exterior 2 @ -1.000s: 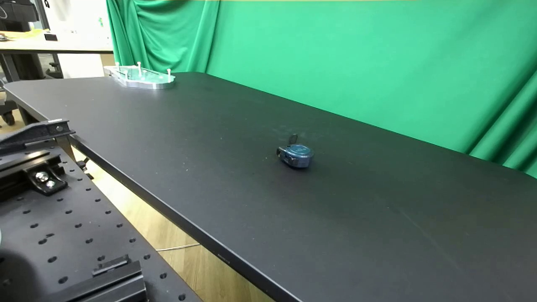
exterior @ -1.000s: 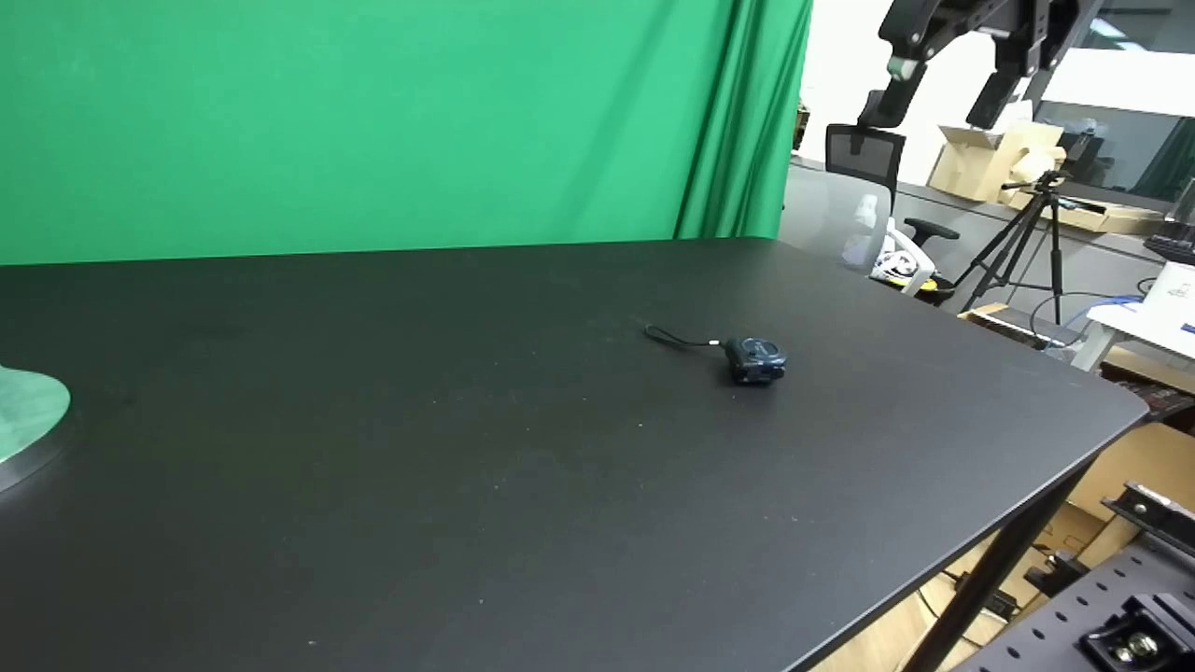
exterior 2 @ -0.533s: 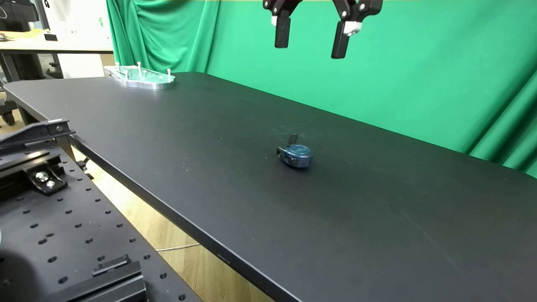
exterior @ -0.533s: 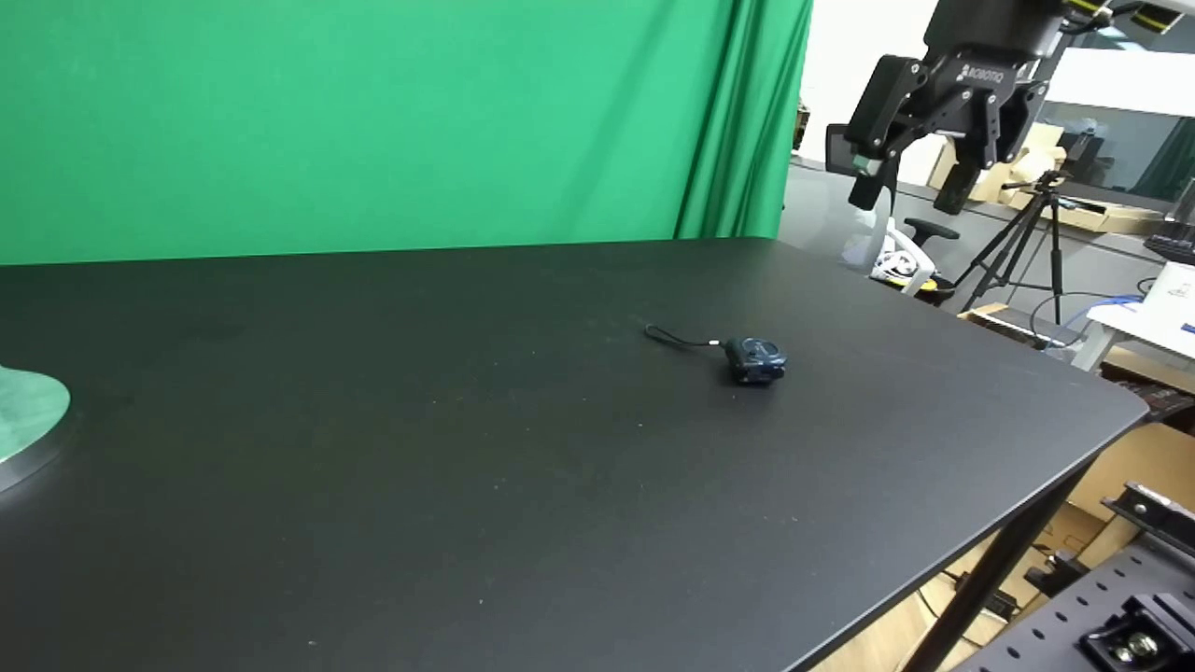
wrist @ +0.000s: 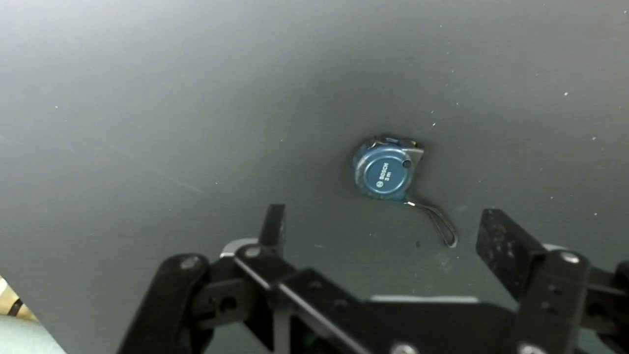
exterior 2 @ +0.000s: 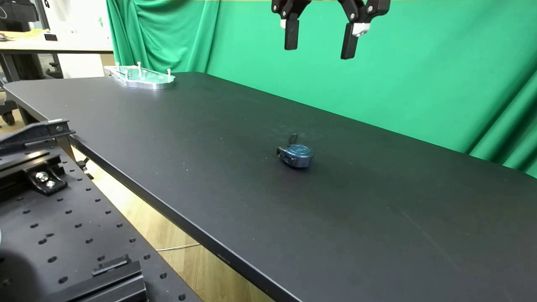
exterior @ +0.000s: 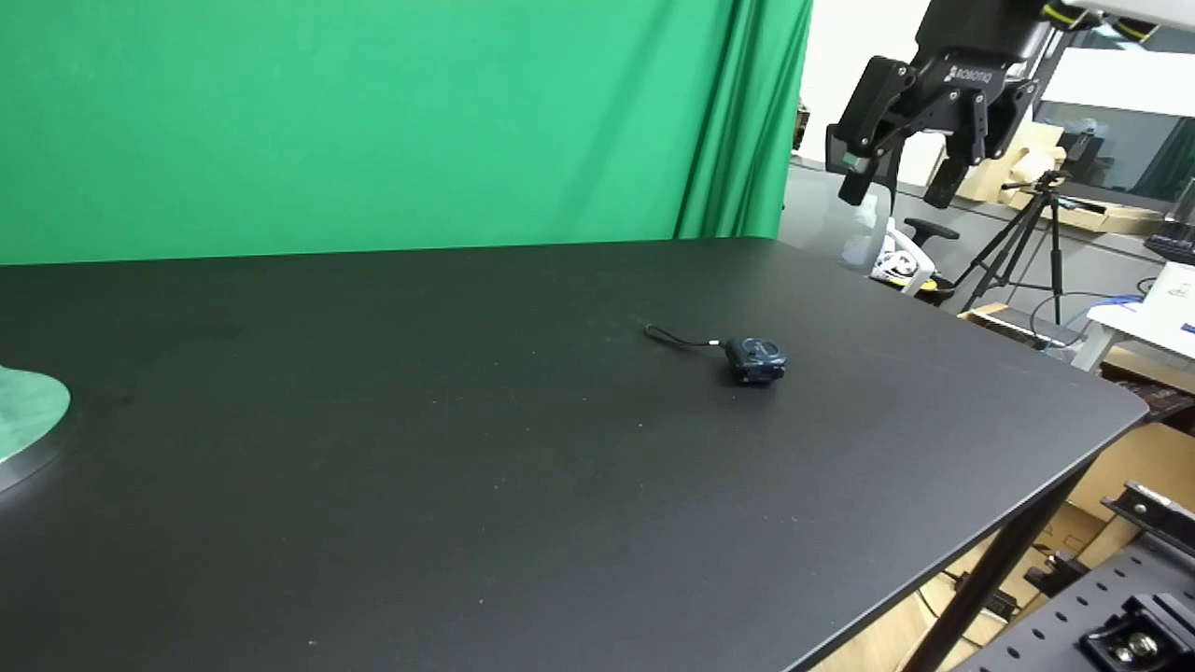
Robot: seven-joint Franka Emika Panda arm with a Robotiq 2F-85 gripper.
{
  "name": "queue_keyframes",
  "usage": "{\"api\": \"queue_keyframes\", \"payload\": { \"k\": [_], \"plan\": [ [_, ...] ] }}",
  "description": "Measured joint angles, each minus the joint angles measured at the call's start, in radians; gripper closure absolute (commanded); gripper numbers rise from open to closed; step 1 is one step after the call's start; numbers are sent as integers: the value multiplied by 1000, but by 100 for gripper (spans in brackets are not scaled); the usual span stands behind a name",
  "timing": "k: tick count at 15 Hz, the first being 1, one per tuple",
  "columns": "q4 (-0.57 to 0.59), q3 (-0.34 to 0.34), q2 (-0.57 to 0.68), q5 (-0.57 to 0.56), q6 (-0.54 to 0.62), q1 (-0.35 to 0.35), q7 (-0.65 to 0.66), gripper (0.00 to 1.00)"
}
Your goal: Move the black object to the left
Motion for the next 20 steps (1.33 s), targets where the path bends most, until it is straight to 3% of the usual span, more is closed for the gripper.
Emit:
{"api": "queue_keyframes", "payload": {
  "k": [4,8,16,20],
  "plan": [
    [8,49,134,-54,122,-47,142,0],
    [47,68,306,-73,180,-49,230,0],
    [207,70,591,210,225,28,106,0],
    [284,69,688,247,233,29,81,0]
  ]
}}
